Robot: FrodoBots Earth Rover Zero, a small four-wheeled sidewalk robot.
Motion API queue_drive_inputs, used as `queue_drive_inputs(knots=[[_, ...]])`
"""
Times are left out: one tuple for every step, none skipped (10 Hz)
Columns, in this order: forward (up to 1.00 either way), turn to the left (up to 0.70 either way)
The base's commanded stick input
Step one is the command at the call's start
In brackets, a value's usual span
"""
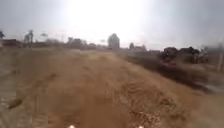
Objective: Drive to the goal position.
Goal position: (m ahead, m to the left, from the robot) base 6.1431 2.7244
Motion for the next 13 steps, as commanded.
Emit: queue_drive_inputs(knots=[[0.7,0.01],[0.7,0.02],[0.7,0.14],[0.7,0.08],[0.7,0.02],[0.7,0.0],[0.7,0.0],[0.7,0.0],[0.7,0.0],[0.7,0.0],[0.7,0.0],[0.7,0.0],[0.7,0.0]])
